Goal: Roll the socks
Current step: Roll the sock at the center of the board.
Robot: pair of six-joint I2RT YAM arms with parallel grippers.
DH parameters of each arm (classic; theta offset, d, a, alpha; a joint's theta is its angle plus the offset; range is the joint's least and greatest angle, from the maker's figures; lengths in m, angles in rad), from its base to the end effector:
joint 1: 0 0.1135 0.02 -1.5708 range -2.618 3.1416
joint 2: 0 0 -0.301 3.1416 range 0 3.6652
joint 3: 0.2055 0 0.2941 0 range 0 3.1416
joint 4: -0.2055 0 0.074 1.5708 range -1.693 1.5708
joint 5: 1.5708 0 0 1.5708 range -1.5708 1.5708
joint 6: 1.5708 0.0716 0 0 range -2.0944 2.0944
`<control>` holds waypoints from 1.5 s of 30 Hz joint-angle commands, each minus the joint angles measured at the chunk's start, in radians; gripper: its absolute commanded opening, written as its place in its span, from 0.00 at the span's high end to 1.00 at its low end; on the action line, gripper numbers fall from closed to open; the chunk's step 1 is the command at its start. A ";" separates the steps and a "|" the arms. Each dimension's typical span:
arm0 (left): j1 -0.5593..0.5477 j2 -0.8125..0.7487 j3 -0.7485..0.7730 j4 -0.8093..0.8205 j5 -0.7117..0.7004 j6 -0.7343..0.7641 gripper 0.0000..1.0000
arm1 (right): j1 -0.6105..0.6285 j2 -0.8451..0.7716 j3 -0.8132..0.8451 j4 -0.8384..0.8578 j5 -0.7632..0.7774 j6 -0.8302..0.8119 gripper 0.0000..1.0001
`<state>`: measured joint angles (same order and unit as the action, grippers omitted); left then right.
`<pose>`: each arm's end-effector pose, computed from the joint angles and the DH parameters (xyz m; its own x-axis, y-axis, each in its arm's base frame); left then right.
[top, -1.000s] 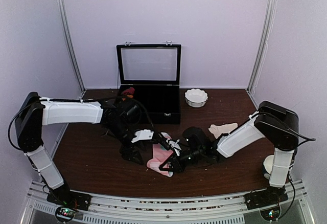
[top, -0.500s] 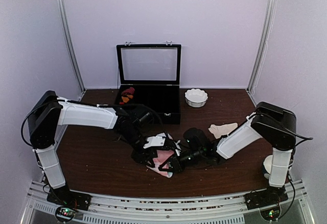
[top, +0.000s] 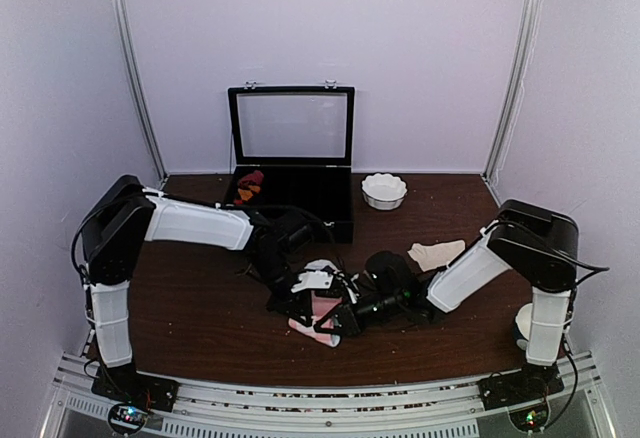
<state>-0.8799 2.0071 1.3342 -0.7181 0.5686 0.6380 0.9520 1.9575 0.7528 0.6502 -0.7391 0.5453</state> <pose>0.2467 -0.3589 0.1216 -0.0803 0.8847 -0.4592 0.9444 -0.0799 -0.3191 0.1930 0.3542 0.0781 -0.7457 -0.3863 -0.5429 -0.6403 0.1901 0.7442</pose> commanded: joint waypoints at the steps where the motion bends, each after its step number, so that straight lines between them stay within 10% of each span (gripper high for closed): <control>1: -0.005 0.066 0.016 -0.034 -0.040 -0.001 1.00 | 0.000 -0.035 -0.036 0.000 0.026 -0.031 0.88; 9: -0.004 0.133 0.068 -0.106 -0.040 -0.006 1.00 | 0.044 -0.227 -0.112 -0.141 0.199 -0.301 0.54; 21: 0.015 0.216 0.157 -0.202 0.002 0.002 1.00 | 0.189 -0.487 -0.271 -0.386 0.467 -0.618 0.31; 34: 0.045 0.238 0.187 -0.239 0.006 -0.006 1.00 | 0.333 -0.628 -0.344 -0.402 0.695 -0.764 0.30; 45: 0.045 0.286 0.240 -0.315 0.050 0.035 1.00 | 0.380 -0.304 0.034 -0.526 0.879 -1.238 0.36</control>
<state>-0.8440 2.2154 1.5757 -1.0195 0.7261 0.6479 1.3308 1.5681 0.7059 0.1856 0.0441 -0.4686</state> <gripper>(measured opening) 0.044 0.651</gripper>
